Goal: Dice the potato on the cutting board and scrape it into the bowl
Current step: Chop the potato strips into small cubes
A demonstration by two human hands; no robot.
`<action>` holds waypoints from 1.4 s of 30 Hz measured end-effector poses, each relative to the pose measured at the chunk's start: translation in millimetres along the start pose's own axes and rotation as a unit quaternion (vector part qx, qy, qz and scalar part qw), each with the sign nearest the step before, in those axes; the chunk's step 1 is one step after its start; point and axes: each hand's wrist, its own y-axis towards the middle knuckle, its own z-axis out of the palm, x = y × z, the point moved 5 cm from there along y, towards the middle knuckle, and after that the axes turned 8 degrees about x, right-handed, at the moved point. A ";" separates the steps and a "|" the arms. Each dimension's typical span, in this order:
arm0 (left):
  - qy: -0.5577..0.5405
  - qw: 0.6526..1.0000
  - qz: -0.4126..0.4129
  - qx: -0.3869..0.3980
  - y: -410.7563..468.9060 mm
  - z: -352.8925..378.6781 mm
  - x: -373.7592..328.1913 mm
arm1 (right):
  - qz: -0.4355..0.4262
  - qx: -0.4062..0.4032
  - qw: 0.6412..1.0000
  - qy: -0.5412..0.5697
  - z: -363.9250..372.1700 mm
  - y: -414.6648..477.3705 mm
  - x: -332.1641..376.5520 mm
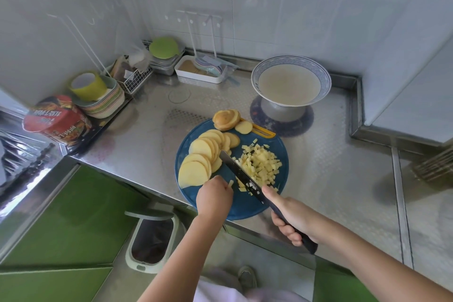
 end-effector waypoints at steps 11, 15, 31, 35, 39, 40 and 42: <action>-0.096 0.994 -0.040 0.028 -12.8 5.9 14.4 | 0.059 0.034 0.990 -0.126 -21.0 -10.5 -14.7; -0.060 0.998 -0.026 0.023 -13.3 4.8 12.0 | 0.071 0.035 0.988 -0.134 -20.8 -7.1 -20.7; -0.038 0.999 -0.021 0.013 -10.3 1.2 6.3 | 0.105 0.054 0.986 -0.120 -19.8 0.8 -24.7; -0.044 0.998 -0.023 0.029 -7.9 0.5 6.5 | 0.088 0.027 0.985 -0.147 -24.8 4.7 -24.4; -0.055 0.995 -0.043 0.068 -6.7 -0.1 8.2 | 0.062 0.013 0.987 -0.146 -26.7 9.4 -27.8; -0.061 0.994 -0.046 0.081 -7.2 0.3 9.6 | 0.056 0.013 0.988 -0.144 -27.1 10.1 -28.8; -0.072 0.991 -0.047 0.102 -8.5 2.3 12.6 | 0.051 0.020 0.989 -0.140 -27.1 11.2 -28.5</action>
